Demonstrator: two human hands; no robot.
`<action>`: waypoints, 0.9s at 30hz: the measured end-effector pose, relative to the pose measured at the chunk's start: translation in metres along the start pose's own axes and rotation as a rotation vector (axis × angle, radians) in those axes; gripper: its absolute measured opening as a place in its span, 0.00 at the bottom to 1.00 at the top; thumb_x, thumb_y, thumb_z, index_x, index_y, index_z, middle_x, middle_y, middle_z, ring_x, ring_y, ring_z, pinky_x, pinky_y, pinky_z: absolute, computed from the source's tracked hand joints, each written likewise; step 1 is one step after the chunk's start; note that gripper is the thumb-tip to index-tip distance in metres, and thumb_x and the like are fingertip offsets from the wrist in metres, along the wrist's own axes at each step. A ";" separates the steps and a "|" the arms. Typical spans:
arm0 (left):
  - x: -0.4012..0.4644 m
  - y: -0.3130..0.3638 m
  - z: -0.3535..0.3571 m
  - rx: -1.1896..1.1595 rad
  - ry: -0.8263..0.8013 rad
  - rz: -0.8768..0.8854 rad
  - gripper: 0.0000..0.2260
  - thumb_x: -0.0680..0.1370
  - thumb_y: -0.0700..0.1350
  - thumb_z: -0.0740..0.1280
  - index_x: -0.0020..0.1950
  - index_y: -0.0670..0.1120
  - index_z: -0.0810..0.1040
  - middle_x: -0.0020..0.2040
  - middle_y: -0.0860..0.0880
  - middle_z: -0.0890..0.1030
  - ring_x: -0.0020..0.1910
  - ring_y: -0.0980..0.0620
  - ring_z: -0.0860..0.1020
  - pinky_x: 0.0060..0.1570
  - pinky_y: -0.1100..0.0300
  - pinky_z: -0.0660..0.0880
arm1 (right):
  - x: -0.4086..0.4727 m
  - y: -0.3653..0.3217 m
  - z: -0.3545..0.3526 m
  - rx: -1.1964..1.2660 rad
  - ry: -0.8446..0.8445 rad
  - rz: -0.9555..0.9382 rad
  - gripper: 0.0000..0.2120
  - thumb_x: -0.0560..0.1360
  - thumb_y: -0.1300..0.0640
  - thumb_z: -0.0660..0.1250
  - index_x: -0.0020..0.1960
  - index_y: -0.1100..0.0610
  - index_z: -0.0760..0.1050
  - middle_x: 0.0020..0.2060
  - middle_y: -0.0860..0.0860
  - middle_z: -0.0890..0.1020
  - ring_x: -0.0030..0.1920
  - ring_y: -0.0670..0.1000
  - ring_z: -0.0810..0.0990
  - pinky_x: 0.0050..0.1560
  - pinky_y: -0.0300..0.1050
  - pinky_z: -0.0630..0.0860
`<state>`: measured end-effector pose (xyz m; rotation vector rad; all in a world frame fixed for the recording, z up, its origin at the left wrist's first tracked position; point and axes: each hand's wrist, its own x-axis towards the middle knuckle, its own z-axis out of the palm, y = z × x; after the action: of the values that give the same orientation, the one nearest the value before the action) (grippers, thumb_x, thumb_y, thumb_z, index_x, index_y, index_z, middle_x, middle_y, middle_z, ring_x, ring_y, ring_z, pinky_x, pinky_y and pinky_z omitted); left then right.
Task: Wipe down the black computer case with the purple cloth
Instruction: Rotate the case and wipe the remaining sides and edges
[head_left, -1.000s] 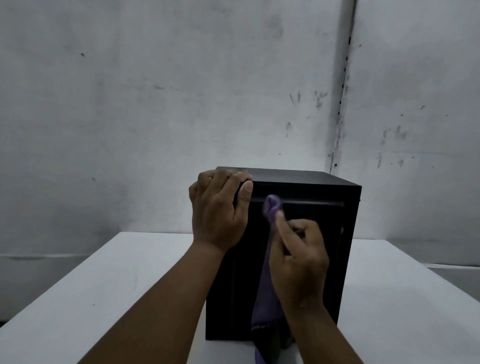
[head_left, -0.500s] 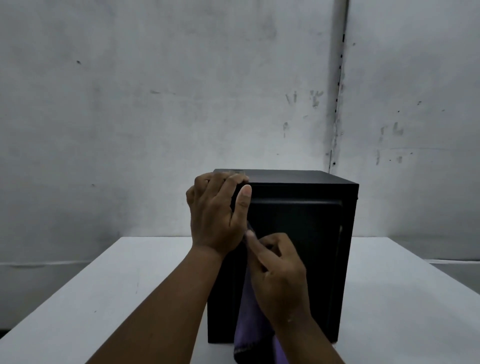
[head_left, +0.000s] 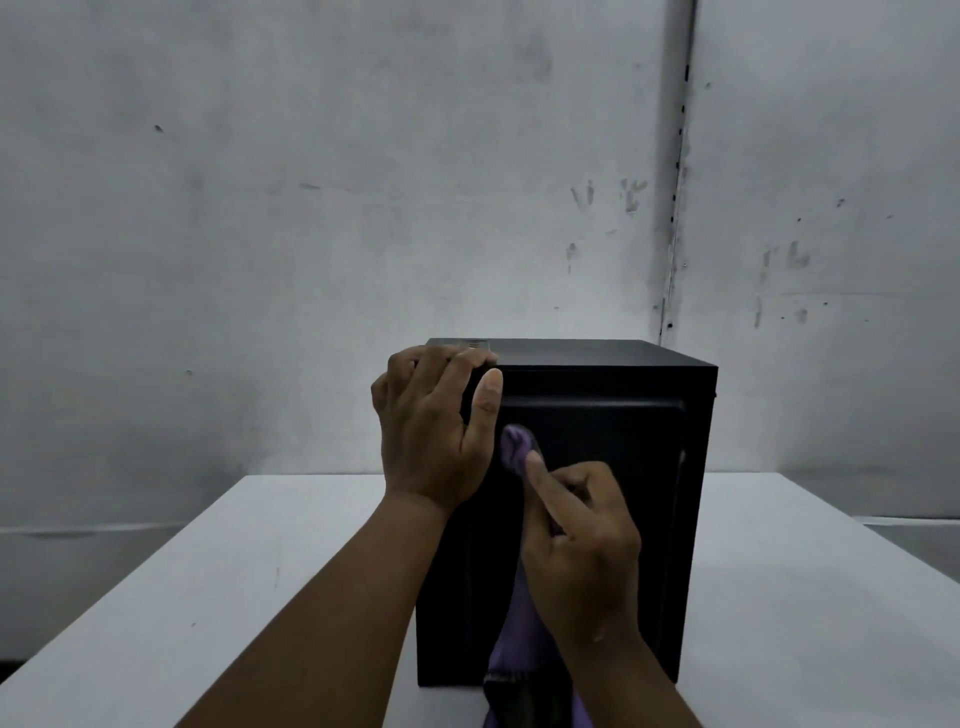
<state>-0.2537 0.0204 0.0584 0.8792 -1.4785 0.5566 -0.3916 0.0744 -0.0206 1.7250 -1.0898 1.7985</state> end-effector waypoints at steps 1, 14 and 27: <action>0.000 0.000 0.000 0.002 0.000 -0.003 0.15 0.84 0.55 0.58 0.59 0.51 0.83 0.58 0.54 0.82 0.61 0.47 0.75 0.57 0.49 0.70 | 0.000 0.001 -0.001 0.003 -0.001 -0.003 0.13 0.75 0.66 0.75 0.60 0.62 0.84 0.43 0.52 0.78 0.39 0.41 0.73 0.41 0.25 0.72; -0.001 0.001 0.001 0.013 -0.010 -0.024 0.14 0.83 0.55 0.60 0.58 0.52 0.82 0.57 0.56 0.81 0.62 0.47 0.74 0.57 0.46 0.70 | -0.001 0.009 -0.005 0.009 0.085 0.070 0.15 0.73 0.70 0.76 0.59 0.62 0.85 0.42 0.51 0.77 0.38 0.43 0.74 0.40 0.29 0.74; -0.002 0.000 0.003 0.028 0.000 -0.017 0.14 0.82 0.55 0.61 0.58 0.52 0.82 0.57 0.54 0.81 0.62 0.47 0.74 0.57 0.48 0.70 | -0.016 0.004 -0.003 0.029 0.021 0.126 0.14 0.73 0.67 0.76 0.59 0.61 0.85 0.42 0.49 0.76 0.38 0.42 0.74 0.40 0.27 0.73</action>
<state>-0.2554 0.0187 0.0565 0.9130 -1.4647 0.5663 -0.3941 0.0778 -0.0371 1.6834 -1.1928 1.9121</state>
